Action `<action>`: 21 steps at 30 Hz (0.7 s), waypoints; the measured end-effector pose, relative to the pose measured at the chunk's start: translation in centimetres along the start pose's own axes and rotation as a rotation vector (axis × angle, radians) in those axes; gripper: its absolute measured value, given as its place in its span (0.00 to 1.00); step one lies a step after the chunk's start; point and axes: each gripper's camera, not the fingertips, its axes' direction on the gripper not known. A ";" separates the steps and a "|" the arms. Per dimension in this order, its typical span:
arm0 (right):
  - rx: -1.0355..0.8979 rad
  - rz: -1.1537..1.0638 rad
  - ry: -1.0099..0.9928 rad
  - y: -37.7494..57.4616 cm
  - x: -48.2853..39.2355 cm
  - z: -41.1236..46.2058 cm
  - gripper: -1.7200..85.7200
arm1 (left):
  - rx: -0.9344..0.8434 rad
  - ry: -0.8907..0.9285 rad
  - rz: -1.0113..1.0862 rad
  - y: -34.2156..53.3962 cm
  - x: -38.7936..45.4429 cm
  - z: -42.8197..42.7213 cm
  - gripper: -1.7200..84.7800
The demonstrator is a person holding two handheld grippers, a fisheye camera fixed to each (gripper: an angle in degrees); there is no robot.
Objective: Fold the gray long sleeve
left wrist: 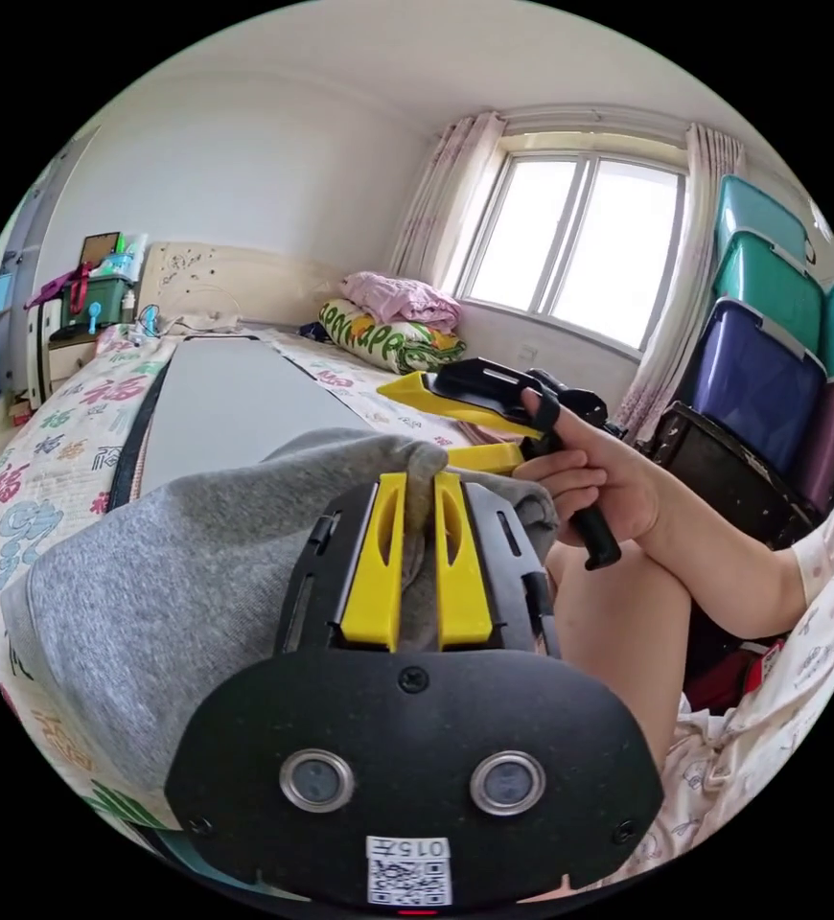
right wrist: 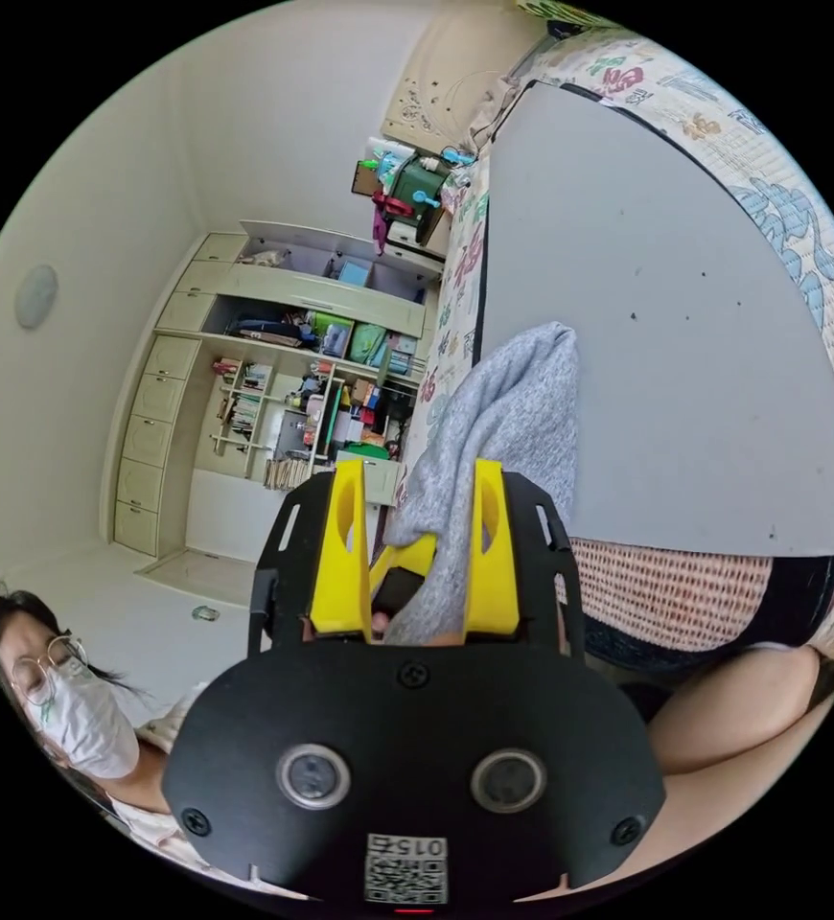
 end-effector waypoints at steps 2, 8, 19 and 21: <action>-0.014 -0.018 0.026 0.4 0.2 1.2 0.20 | 0.008 -0.053 0.015 0.0 -0.2 0.6 0.07; -0.364 -0.227 0.341 1.0 -1.1 8.1 0.20 | -0.014 -0.143 -0.083 0.0 -4.4 2.0 0.07; -0.704 -0.205 0.473 3.3 2.8 15.8 0.17 | -0.008 -0.085 -0.163 1.9 -7.1 4.3 0.08; -0.797 -0.196 0.470 4.4 3.7 17.8 0.17 | -0.003 -0.079 -0.155 2.2 -7.0 4.5 0.08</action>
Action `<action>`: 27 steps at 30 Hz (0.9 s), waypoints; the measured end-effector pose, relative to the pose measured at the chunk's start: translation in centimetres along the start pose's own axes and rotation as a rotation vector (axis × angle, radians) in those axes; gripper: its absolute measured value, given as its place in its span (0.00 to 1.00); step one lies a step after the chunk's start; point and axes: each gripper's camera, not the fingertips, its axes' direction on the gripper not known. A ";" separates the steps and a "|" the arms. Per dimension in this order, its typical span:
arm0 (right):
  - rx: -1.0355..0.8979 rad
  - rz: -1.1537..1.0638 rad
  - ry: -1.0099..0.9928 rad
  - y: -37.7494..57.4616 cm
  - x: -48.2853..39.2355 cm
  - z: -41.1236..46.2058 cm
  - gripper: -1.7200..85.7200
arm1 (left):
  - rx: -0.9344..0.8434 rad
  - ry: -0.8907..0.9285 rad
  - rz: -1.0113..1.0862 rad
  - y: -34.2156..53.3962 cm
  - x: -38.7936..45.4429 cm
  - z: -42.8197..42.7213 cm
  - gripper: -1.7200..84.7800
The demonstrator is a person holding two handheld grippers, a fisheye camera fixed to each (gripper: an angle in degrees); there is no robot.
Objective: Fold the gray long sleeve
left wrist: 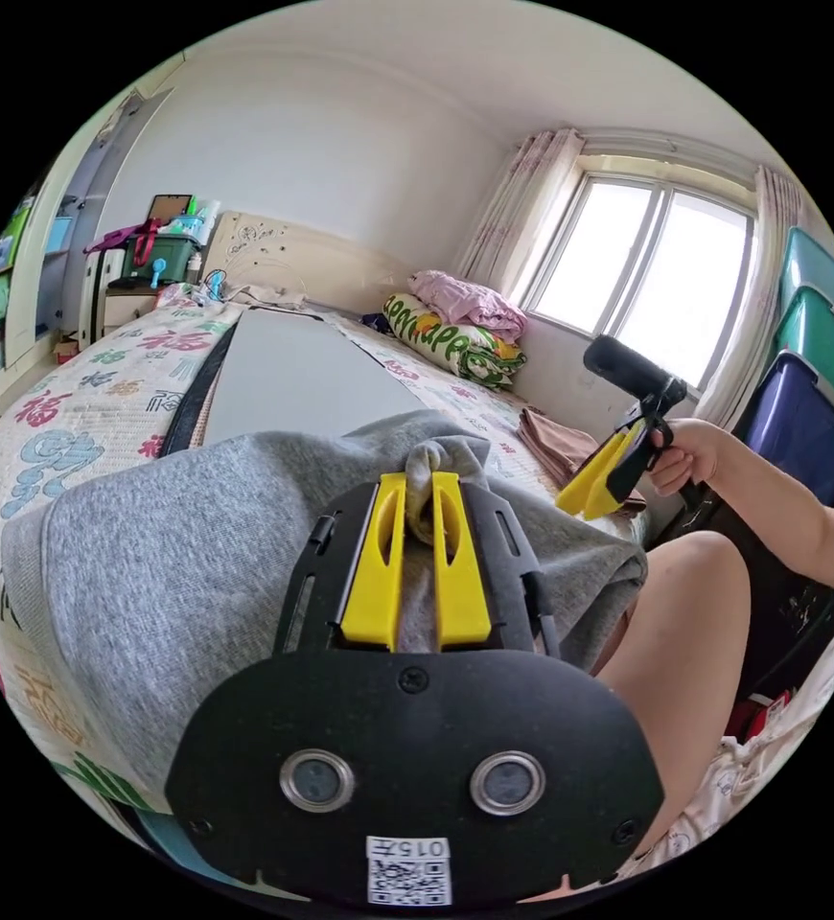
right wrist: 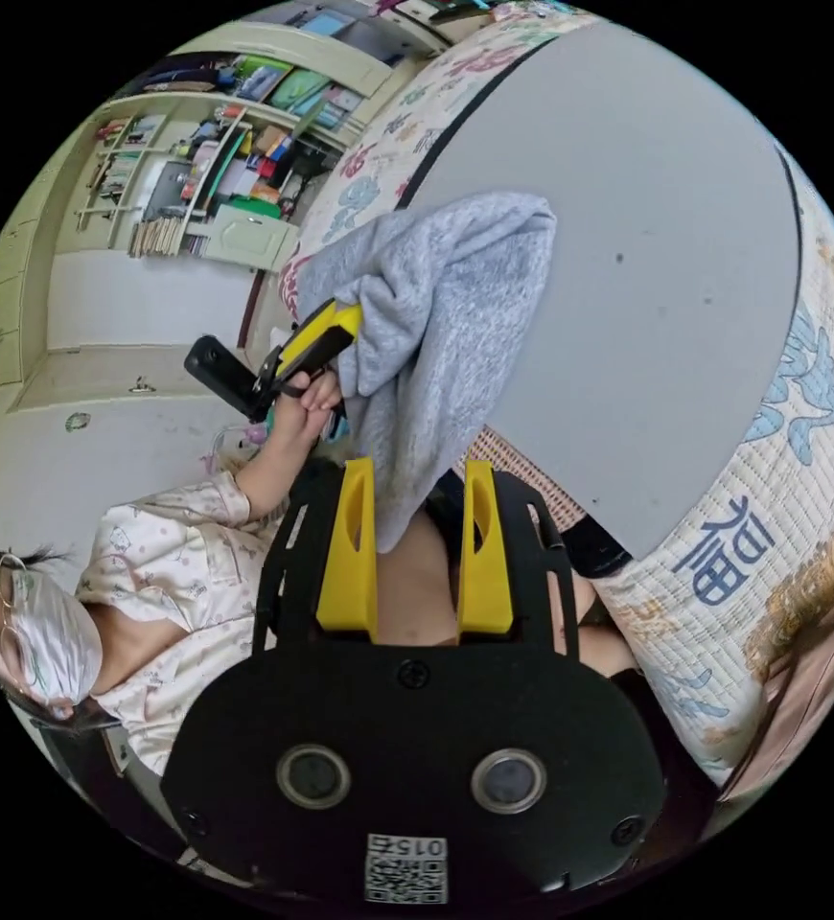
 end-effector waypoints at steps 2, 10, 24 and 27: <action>-0.097 -0.045 -0.012 -0.6 -0.6 3.0 0.17 | 0.007 0.006 0.006 0.4 0.2 0.1 0.08; -0.170 -0.076 -0.135 -3.5 -1.8 11.5 0.13 | -0.003 0.029 0.002 2.0 1.6 0.7 0.07; 0.000 -0.119 0.309 -7.0 -13.0 19.3 0.05 | 0.303 -0.166 0.069 -6.4 4.1 -15.0 0.03; 0.262 -0.064 0.389 -5.0 -15.7 15.9 0.04 | 0.402 -0.211 0.087 -8.6 4.7 -20.5 0.03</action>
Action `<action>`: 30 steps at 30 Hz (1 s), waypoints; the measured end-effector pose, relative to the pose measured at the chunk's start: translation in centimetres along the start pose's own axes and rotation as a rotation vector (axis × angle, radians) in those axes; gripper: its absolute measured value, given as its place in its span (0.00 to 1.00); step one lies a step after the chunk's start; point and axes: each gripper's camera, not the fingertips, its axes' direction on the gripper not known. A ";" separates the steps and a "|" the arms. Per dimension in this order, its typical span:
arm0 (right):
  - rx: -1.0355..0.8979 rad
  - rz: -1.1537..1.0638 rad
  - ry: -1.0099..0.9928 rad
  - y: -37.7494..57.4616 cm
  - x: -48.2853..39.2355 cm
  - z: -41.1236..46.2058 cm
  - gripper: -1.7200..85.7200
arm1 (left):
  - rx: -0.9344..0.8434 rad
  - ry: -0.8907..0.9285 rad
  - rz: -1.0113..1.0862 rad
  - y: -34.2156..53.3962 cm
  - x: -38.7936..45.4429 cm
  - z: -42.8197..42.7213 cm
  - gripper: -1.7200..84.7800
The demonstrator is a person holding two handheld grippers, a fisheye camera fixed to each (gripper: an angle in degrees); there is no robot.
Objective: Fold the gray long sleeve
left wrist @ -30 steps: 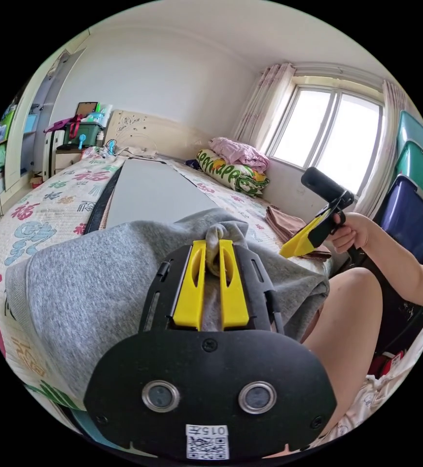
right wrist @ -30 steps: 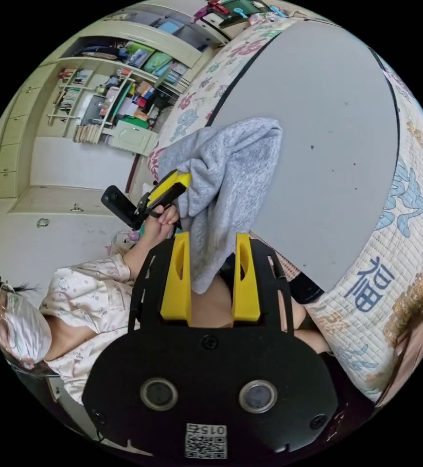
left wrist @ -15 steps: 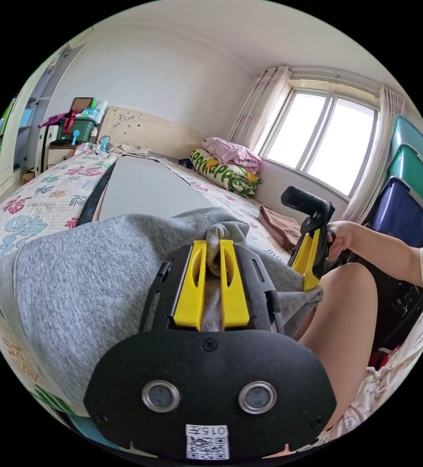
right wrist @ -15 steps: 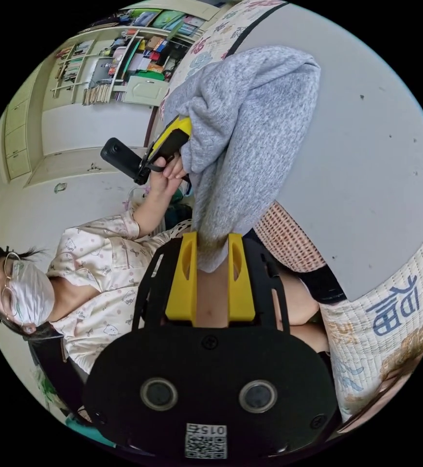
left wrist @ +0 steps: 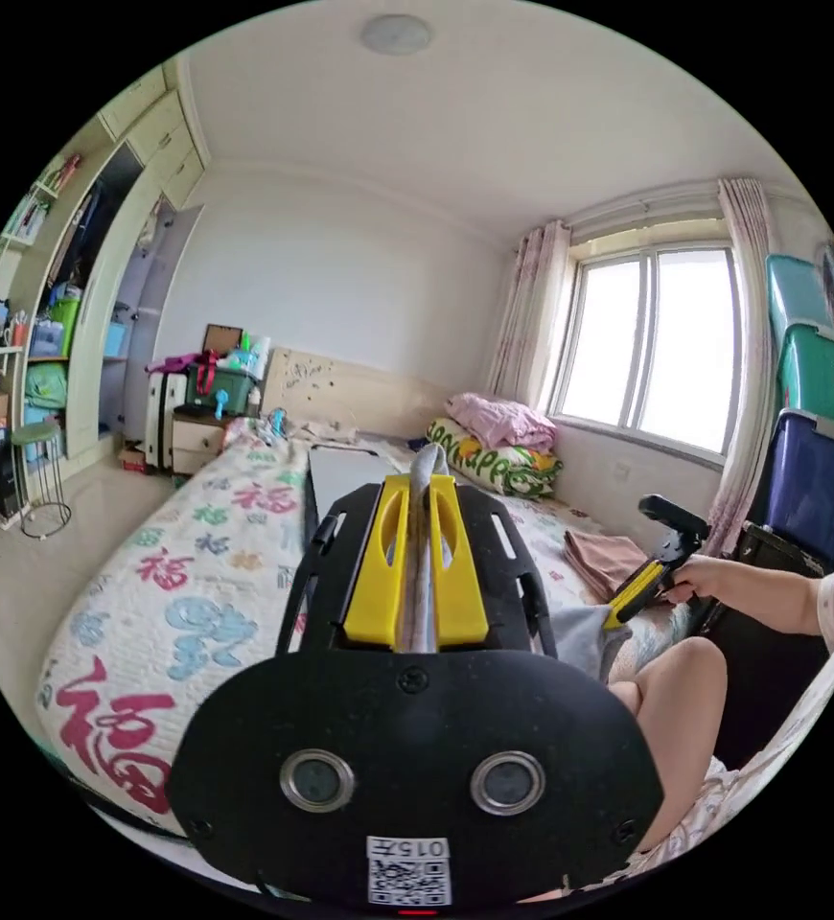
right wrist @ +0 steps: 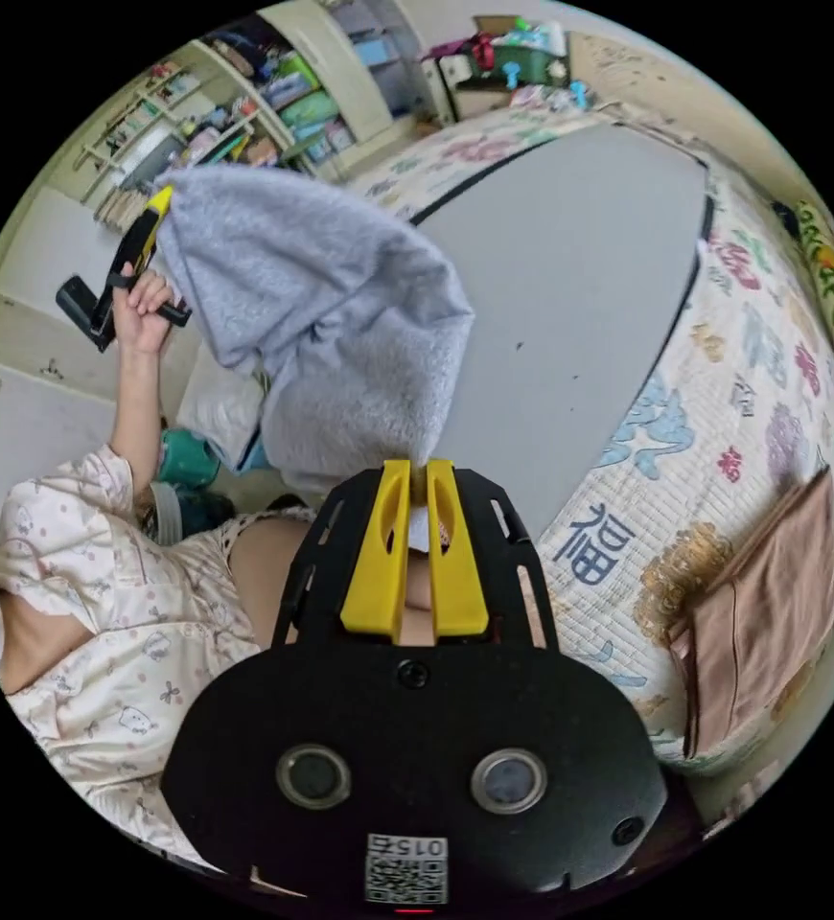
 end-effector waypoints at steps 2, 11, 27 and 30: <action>0.120 0.050 -0.014 0.6 -0.8 -2.6 0.04 | 0.085 -0.043 0.002 -2.2 -0.1 -3.1 0.03; 0.500 0.115 0.329 4.3 -10.3 -13.7 0.04 | 0.320 0.105 -0.093 -5.9 0.0 -12.6 0.03; 0.623 0.158 0.530 -3.5 -13.7 -20.9 0.05 | 0.204 0.000 0.128 -10.2 7.3 -2.2 0.03; 0.497 0.226 0.514 -11.6 -7.4 -17.9 0.06 | 0.032 -0.141 0.209 -9.7 6.6 7.4 0.03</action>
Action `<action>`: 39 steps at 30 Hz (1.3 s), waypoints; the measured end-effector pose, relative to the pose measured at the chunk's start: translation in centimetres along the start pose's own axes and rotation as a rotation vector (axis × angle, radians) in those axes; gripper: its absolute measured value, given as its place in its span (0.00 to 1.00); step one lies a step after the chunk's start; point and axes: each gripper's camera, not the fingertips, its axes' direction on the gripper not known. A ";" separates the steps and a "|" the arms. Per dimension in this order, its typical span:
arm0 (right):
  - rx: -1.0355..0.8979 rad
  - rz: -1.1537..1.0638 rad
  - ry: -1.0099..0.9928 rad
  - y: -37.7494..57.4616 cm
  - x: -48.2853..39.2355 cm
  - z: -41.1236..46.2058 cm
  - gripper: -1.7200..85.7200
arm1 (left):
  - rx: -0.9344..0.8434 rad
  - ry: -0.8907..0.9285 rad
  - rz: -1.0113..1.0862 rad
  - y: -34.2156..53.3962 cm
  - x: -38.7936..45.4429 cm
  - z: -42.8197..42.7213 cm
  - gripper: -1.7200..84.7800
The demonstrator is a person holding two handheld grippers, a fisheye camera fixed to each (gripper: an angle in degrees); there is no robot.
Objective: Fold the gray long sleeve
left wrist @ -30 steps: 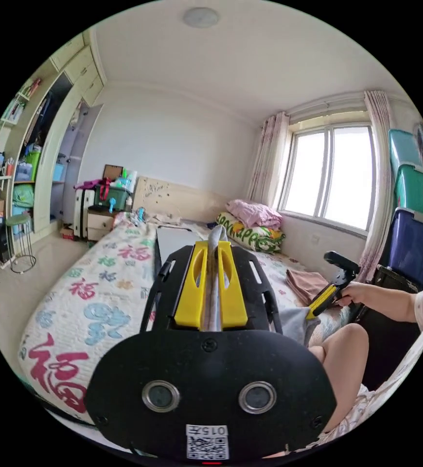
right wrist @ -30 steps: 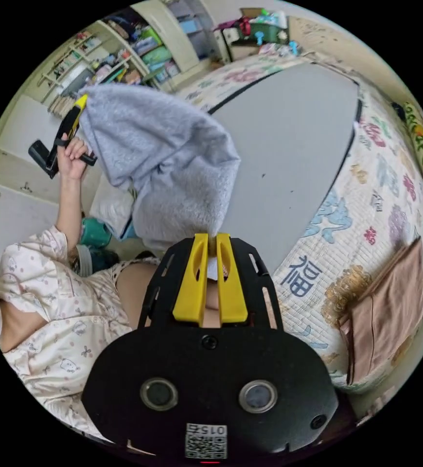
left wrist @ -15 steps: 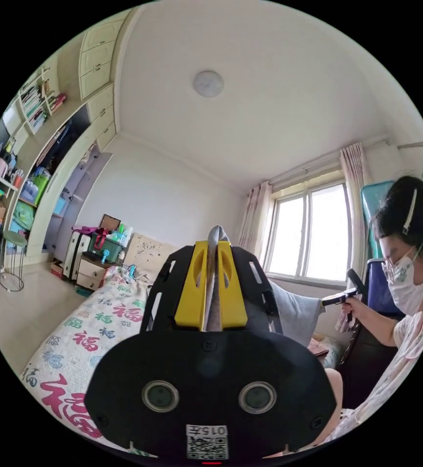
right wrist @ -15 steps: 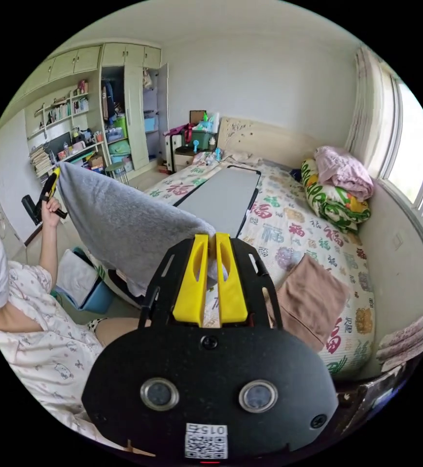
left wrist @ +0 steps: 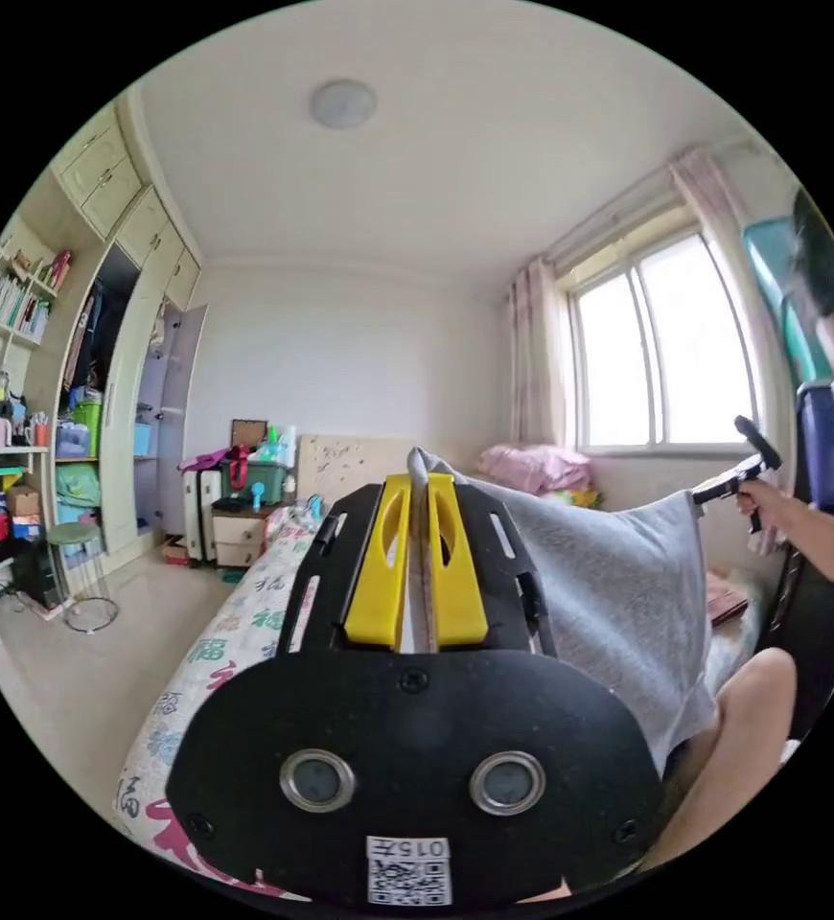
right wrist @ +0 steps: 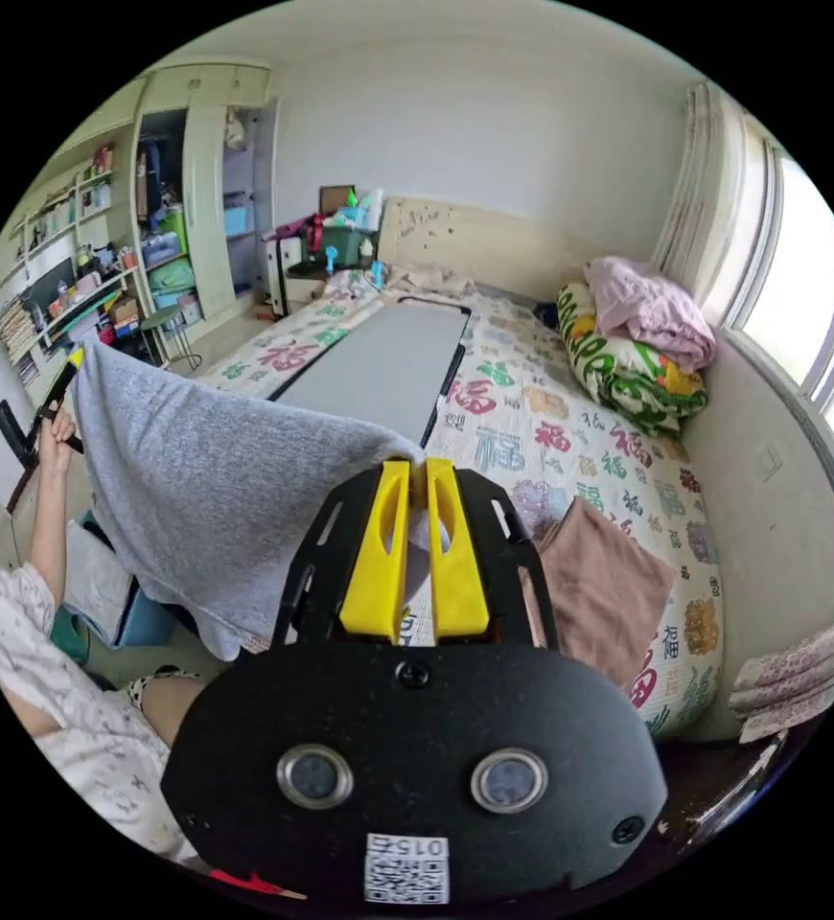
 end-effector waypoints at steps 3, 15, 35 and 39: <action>-0.191 0.113 0.024 -5.1 2.5 10.2 0.07 | -0.227 -0.090 0.018 2.7 0.1 9.7 0.04; -0.381 0.201 -0.436 2.9 11.4 13.6 0.13 | -0.702 0.002 -0.151 10.4 -4.9 8.5 0.12; -0.351 0.468 -0.640 4.5 22.3 9.1 0.05 | -0.904 0.181 -0.259 3.4 -7.1 13.3 0.03; -0.339 0.410 -0.588 3.7 23.1 6.0 0.04 | -0.875 0.183 -0.214 0.3 -7.5 11.7 0.02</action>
